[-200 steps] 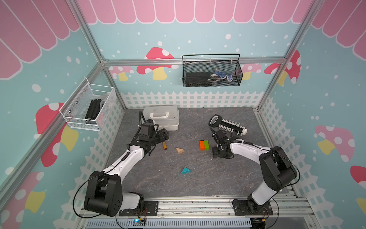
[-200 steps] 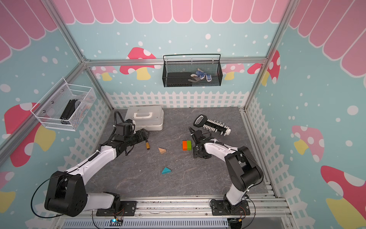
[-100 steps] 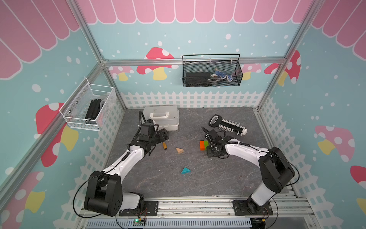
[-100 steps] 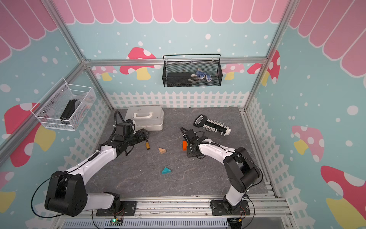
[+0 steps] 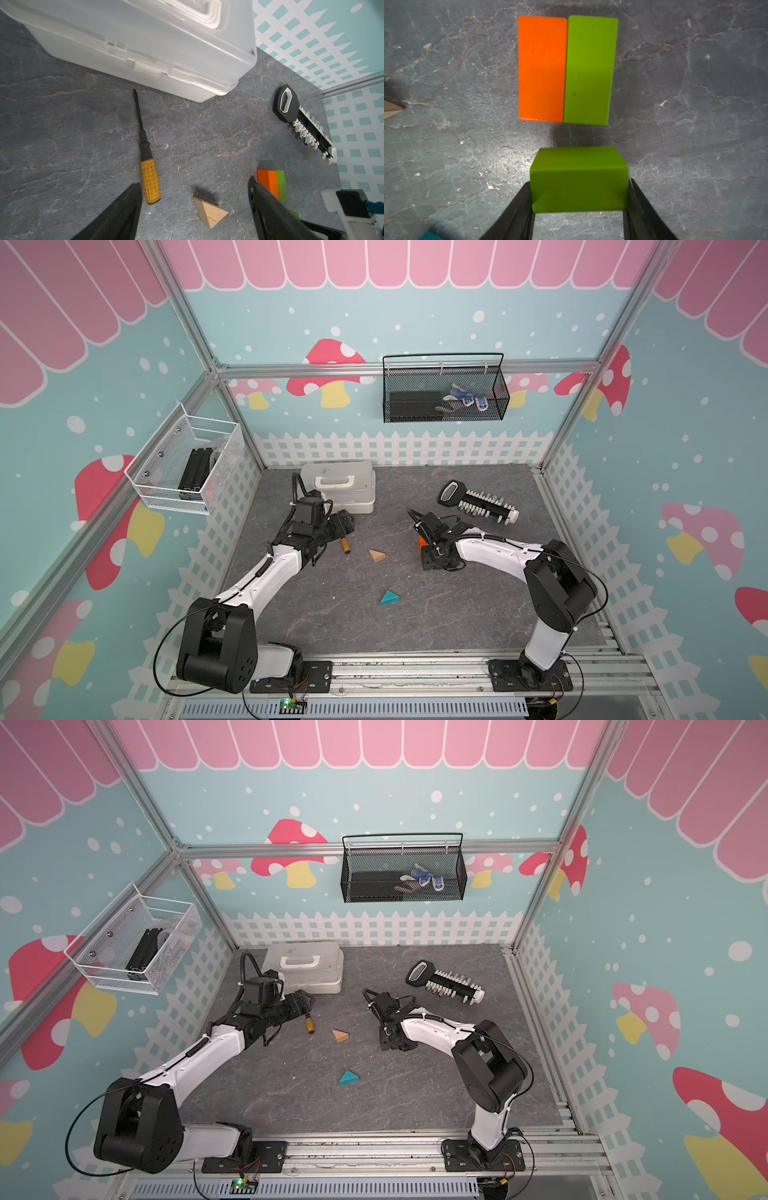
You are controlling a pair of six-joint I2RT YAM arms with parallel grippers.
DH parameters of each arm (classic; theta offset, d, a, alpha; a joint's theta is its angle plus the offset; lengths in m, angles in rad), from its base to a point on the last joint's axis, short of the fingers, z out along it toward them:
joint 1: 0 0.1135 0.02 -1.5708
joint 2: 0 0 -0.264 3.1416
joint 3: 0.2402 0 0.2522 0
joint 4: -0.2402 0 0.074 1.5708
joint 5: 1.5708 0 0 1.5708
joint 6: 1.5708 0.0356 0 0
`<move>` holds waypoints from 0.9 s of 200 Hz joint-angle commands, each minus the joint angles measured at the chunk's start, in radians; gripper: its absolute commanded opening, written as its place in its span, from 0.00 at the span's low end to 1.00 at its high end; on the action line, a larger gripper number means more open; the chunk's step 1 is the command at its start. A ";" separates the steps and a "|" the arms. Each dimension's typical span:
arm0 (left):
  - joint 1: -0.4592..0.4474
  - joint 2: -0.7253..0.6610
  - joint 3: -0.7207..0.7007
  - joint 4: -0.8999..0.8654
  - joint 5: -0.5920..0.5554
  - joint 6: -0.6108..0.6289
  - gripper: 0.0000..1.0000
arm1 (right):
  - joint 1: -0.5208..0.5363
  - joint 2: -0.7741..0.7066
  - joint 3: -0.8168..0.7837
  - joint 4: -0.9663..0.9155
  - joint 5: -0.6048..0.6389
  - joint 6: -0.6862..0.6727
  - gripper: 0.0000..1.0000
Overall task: Assemble a piece of candy with building blocks
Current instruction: Assemble the building block at the center of the board.
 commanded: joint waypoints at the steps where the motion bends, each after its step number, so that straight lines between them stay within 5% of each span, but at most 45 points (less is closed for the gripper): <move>1: 0.005 -0.014 0.012 -0.013 -0.004 0.015 0.84 | 0.007 0.023 0.031 -0.013 0.009 0.034 0.52; 180: 0.005 -0.011 0.000 -0.014 -0.008 0.014 0.84 | 0.007 0.099 0.078 -0.006 0.020 0.042 0.54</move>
